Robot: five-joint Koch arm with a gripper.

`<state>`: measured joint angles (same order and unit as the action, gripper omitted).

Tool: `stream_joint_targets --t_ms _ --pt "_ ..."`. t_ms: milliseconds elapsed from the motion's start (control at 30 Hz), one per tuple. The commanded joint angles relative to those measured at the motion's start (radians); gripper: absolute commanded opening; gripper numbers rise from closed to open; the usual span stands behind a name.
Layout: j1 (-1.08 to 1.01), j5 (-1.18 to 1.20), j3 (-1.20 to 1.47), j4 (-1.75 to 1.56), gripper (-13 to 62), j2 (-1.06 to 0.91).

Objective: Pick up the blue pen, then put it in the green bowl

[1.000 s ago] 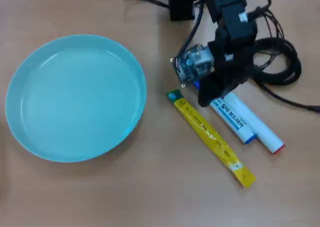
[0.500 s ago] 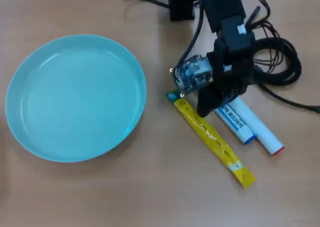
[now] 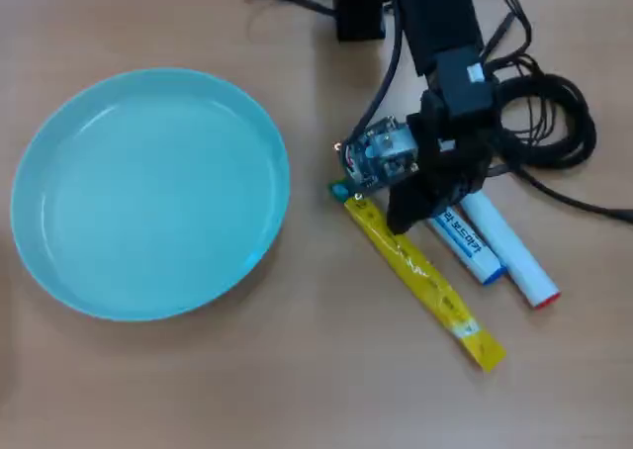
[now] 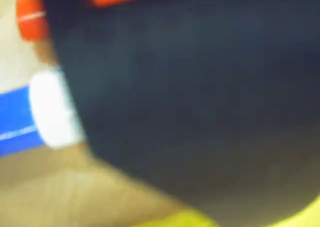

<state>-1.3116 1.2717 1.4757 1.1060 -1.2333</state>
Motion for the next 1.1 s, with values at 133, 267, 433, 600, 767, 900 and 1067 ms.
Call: stream_joint_targets --t_ms 133,267,433,600,767,900,1067 --pt "0.015 0.028 -0.025 -0.028 38.5 0.035" --pt "0.018 0.028 -0.025 -0.028 38.4 0.035" --pt "0.049 0.028 -0.026 -0.021 38.3 0.034" --pt "0.051 0.026 -0.028 -0.026 37.2 0.037" --pt "0.049 0.018 -0.028 -0.028 22.4 0.038" --pt "0.043 0.018 -0.026 -0.028 9.0 0.04" --pt "0.041 0.025 -0.032 -0.028 5.3 0.071"
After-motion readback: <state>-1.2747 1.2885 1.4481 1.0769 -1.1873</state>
